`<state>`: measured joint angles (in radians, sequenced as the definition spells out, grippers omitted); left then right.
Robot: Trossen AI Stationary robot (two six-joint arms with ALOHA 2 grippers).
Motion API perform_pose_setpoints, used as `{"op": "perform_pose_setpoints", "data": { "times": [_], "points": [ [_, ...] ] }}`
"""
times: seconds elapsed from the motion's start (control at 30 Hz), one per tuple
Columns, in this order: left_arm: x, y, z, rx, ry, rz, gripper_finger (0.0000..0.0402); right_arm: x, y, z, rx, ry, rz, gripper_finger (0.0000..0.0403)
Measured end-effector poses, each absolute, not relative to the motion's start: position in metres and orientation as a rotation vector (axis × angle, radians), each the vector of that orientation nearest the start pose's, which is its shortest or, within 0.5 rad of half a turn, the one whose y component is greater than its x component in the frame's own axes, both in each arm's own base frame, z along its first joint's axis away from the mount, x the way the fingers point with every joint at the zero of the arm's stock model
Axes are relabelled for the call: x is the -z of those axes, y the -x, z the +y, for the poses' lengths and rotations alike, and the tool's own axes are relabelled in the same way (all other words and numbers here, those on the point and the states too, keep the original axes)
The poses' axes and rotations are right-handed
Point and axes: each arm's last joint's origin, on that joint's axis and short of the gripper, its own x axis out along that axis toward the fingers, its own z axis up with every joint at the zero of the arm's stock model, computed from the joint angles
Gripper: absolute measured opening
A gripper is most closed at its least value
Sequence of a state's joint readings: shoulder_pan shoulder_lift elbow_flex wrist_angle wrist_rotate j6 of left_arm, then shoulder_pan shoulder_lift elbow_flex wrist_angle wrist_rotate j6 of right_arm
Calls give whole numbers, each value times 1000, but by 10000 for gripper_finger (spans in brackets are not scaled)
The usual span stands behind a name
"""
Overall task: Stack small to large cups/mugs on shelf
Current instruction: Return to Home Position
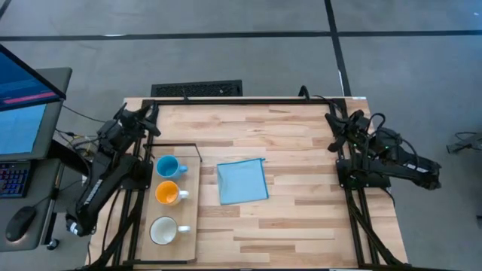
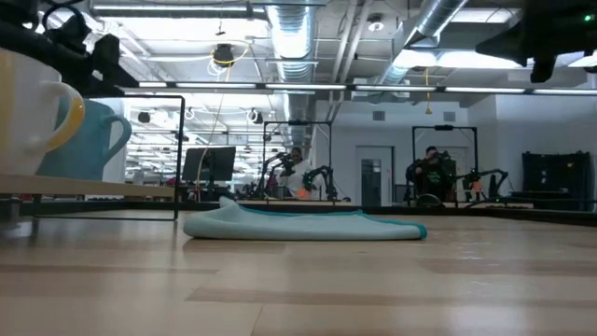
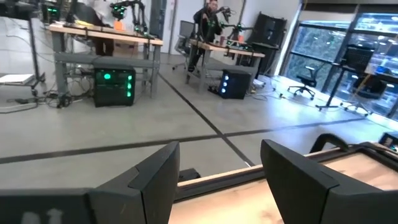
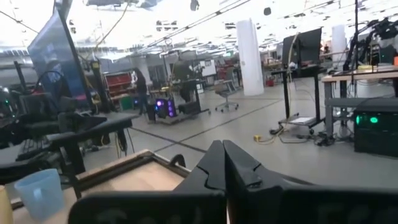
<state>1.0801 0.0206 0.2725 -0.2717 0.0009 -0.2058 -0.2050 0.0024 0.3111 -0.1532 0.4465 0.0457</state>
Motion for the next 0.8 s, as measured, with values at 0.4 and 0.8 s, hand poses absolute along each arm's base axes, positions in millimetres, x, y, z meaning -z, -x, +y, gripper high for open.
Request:
{"op": "perform_pose_setpoints", "data": {
  "times": [0.4, 0.8],
  "points": [
    [-194, -37, 75, -1193, 226, -24, 217, -246, -61, -25, 647, -75, -136, 7],
    [-175, -39, 81, -1205, 215, 12, 217, -243, -61, -25, 647, -86, -109, 8]
  ]
}}
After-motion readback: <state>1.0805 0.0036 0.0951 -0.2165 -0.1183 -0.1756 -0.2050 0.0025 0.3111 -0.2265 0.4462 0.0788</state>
